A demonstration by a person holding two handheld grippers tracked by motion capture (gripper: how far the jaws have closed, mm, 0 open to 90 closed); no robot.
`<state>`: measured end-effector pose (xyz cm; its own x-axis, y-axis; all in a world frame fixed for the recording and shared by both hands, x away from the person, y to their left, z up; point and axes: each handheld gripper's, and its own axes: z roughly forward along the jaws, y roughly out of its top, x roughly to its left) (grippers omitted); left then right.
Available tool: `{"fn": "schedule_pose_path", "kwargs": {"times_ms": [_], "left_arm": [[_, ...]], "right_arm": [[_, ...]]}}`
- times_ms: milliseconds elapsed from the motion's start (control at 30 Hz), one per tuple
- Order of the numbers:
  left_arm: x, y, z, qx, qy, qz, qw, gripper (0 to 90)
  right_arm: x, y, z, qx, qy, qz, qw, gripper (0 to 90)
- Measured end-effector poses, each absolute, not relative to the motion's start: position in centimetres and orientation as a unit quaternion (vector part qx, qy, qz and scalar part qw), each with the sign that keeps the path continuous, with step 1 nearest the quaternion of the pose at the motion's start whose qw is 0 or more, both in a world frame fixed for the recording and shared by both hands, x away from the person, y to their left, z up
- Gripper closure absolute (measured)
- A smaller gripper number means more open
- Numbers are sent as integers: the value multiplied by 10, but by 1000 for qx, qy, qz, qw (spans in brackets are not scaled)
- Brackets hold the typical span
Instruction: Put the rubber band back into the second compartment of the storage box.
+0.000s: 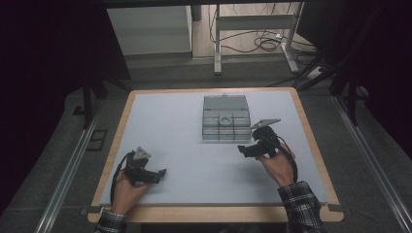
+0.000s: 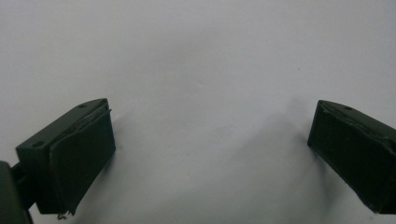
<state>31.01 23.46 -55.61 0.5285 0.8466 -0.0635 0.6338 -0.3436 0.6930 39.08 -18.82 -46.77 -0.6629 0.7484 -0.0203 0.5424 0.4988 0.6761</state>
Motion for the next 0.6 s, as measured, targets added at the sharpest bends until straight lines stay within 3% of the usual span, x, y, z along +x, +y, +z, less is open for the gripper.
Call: {"fn": "schedule_pose_path", "kwargs": {"times_ms": [600], "left_arm": [[310,235,-556,805,460,156,342,4]], "right_arm": [[357,-225,-489,399,858,290,142,70]]}}
